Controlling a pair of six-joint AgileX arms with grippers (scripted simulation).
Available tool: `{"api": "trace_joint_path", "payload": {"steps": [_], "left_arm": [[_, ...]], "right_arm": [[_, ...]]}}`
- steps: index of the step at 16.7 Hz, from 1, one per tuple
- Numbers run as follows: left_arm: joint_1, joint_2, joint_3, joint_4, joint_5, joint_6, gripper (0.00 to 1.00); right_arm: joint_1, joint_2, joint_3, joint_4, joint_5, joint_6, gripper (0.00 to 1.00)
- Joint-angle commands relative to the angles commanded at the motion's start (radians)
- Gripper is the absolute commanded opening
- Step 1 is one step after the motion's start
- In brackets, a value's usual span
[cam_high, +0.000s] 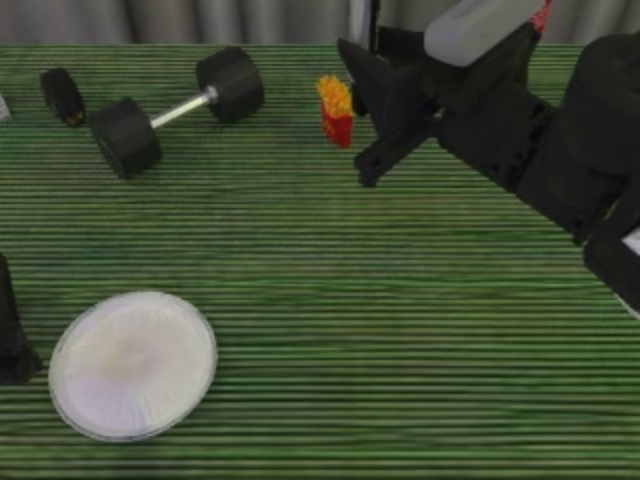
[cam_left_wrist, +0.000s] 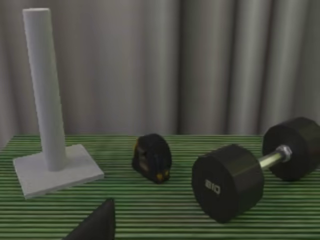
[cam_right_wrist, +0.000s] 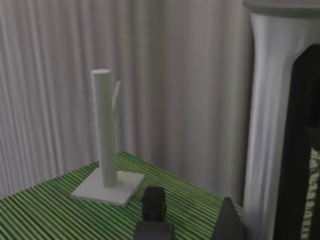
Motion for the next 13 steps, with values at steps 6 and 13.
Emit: {"api": "trace_joint_path", "payload": {"steps": [6,13], "left_arm": [[-0.072,0.289,0.210,0.078,0.213,0.016,1.00],[-0.195,0.883,0.598,0.239,0.576,0.031,1.00]], "right_arm": [[0.000,0.000,0.000,0.000,0.000,0.000,0.00],[0.000,0.000,0.000,0.000,0.000,0.000,0.00]]}}
